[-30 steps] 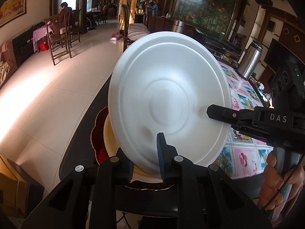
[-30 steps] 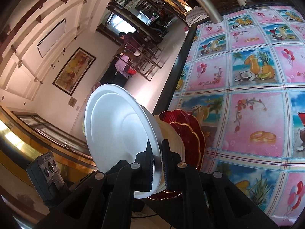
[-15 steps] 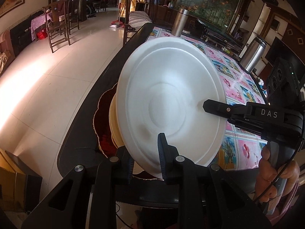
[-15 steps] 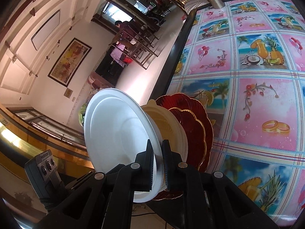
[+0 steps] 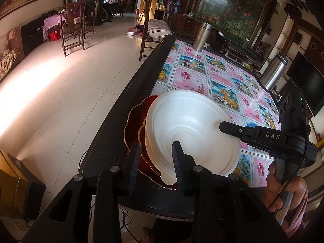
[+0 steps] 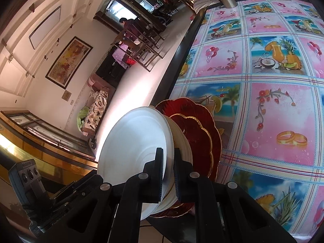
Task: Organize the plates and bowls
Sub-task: 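Open both tools and withdraw them from the white bowl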
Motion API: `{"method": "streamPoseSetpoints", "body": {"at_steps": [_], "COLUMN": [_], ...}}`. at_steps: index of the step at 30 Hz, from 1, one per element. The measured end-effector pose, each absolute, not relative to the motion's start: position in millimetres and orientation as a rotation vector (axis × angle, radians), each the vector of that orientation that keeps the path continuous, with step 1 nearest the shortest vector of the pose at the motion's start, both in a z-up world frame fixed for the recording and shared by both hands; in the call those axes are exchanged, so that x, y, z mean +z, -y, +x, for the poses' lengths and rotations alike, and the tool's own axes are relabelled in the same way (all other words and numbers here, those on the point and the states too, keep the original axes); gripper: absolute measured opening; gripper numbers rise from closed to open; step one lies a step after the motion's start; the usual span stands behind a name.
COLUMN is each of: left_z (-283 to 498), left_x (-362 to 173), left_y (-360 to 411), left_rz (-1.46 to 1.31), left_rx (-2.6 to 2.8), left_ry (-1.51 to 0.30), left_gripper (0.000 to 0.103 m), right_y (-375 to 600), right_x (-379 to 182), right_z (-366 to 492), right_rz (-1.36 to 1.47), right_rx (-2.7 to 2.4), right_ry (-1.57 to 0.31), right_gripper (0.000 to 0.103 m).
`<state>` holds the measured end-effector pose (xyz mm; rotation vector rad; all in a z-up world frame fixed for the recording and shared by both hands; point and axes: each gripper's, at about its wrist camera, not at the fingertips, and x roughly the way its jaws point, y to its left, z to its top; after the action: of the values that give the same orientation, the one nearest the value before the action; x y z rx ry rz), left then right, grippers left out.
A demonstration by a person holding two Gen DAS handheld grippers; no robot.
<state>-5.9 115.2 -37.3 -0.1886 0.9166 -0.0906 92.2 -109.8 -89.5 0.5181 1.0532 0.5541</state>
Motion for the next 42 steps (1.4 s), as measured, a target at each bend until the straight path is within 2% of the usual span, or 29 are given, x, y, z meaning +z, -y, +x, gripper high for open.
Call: {"method": "streamPoseSetpoints", "body": {"at_steps": [4,7,8,18,20,22,33,42], "left_z": [-4.0,-3.0,-2.8,-7.3,-7.6,-8.8,-7.0,-2.3], "left_x": [-38.3,-39.7,-40.0,-24.7,-21.9,-19.0,-25.9,-49.3], "left_y": [-119.4,-117.7,-117.3,-86.6,-73.9,-58.7,30.4,100.3], "left_rz": [-0.206,-0.209,-0.214,-0.170,-0.147,-0.117,-0.016,0.070], "left_rx": [-0.088,-0.094,-0.094,-0.161,-0.185,-0.220,-0.408,-0.496], "left_ry": [-0.920,-0.923,-0.925,-0.894,-0.892,-0.889,-0.962,-1.054], "left_gripper": [0.030,0.030,0.030,0.031,0.049,0.059,0.062,0.065], "right_y": [109.2,114.3,118.2,180.2,199.1,218.0,312.8,377.1], "right_x": [-86.8,-81.1,-77.1,-57.7,-63.1,-68.0,-80.5,-79.7], "right_z": [90.9,89.3,87.8,85.2,87.5,87.0,69.9,42.2], "right_rz": [0.496,0.491,0.485,0.556,0.582,0.608,0.693,0.679], "right_rx": [0.559,0.557,0.540,0.485,0.450,0.412,0.257,0.104], "right_ry": [-1.046,-1.023,-0.999,-0.855,-0.859,-0.857,-0.804,-0.740], "right_gripper": [0.018,0.038,0.042,0.048,0.048,0.048,0.054,0.066]}}
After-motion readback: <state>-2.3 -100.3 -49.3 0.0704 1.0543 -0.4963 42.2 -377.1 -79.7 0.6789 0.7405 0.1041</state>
